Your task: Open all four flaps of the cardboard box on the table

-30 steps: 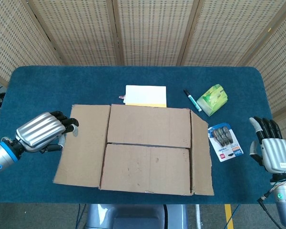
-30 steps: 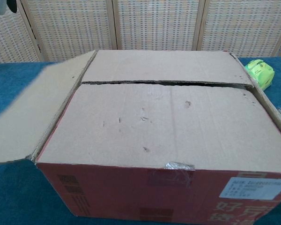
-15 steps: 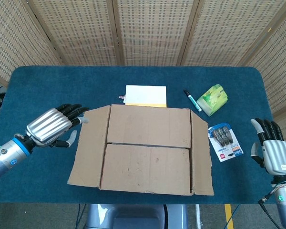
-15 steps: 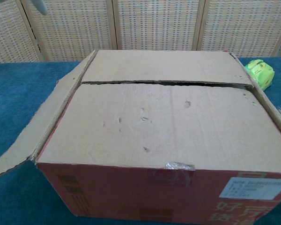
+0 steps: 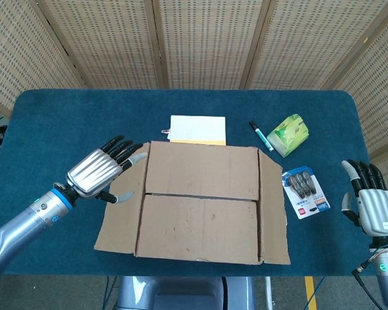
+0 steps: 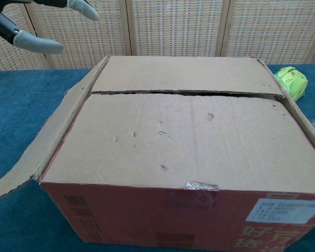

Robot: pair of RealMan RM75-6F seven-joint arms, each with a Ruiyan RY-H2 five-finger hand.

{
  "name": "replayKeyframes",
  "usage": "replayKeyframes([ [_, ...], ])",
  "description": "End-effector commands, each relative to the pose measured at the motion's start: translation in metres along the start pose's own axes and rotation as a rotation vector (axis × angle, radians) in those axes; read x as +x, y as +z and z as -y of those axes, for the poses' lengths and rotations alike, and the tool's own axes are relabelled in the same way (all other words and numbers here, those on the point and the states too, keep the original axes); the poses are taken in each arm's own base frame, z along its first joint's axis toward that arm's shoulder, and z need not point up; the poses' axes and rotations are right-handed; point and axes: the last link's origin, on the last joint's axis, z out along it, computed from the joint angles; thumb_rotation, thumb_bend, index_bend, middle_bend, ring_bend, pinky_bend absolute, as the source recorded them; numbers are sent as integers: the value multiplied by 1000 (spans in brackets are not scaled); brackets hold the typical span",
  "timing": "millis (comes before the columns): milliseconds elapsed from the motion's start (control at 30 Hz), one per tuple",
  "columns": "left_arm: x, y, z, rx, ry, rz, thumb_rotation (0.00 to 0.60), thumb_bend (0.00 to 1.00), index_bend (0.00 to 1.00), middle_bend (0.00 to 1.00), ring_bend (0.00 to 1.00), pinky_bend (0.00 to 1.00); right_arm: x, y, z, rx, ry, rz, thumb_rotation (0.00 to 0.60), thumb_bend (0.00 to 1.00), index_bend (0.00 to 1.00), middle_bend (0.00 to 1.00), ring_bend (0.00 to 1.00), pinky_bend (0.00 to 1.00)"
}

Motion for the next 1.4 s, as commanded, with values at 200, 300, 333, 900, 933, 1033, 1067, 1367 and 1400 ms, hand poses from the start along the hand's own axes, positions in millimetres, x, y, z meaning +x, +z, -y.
replayKeyframes([
  [200,-17,16,-21,26,-22,-40,320,316,0,0,0,0,-1,-1,2,17,-8,10,600,805,28,79,0,0],
  [300,-20,20,-25,35,-30,-48,319,316,0,0,0,0,-2,-2,4,27,-14,20,600,812,26,79,0,0],
  [333,-21,21,-26,38,-24,-51,319,316,0,0,0,0,-2,-2,5,30,-16,21,600,812,26,79,0,0],
  [900,-43,44,-44,68,-26,-34,319,294,0,0,0,0,-2,-3,6,43,-33,39,600,826,26,79,0,0],
  [933,-44,45,-45,69,-19,-36,319,294,0,0,0,0,-2,-4,6,43,-34,40,600,825,26,79,0,0],
  [1033,-49,49,-51,67,-16,-31,318,294,0,0,0,0,-2,-4,7,46,-33,42,600,825,26,79,0,0],
  [1067,-49,50,-52,66,-18,-29,318,294,0,0,0,0,-3,-5,8,47,-33,43,600,825,26,79,0,0],
  [1367,-53,64,-62,70,-20,-22,320,294,0,0,0,0,-2,-6,6,44,-30,39,600,827,26,79,0,0],
  [1400,-53,65,-62,71,-17,-25,321,294,0,0,0,0,-2,-6,6,43,-30,39,600,827,26,79,0,0],
])
